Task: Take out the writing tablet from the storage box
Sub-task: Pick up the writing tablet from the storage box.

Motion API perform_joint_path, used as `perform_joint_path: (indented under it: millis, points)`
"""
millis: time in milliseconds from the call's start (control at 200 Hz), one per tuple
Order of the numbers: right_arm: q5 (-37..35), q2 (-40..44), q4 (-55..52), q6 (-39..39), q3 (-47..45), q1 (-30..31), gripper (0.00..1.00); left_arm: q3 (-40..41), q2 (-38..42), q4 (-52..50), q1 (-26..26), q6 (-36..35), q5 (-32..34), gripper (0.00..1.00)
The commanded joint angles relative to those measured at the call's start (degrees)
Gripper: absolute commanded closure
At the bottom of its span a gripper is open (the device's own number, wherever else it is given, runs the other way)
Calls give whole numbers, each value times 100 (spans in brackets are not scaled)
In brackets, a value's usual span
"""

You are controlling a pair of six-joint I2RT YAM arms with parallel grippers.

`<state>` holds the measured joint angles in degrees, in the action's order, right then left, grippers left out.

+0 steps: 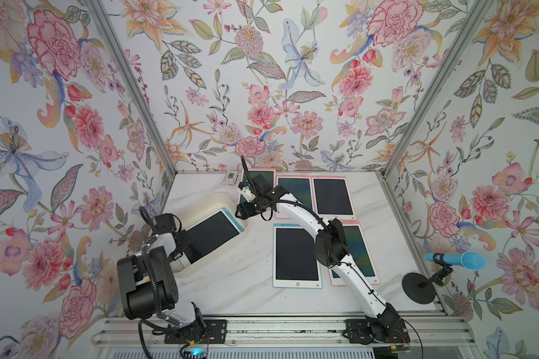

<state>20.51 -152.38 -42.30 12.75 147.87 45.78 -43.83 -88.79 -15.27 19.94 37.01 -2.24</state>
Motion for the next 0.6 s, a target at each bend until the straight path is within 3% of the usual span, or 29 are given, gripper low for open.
perform_joint_path:
  millis: [0,415,595]
  points:
    - [360,-207,20,105,136,59,28,36,-349,240,27,-70,-638,14]
    - [559,-269,51,65,125,145,29,425,-138,1088,-144,-25,-1952,16]
    - [589,-243,55,58,135,168,29,663,407,1736,-247,138,-2868,19]
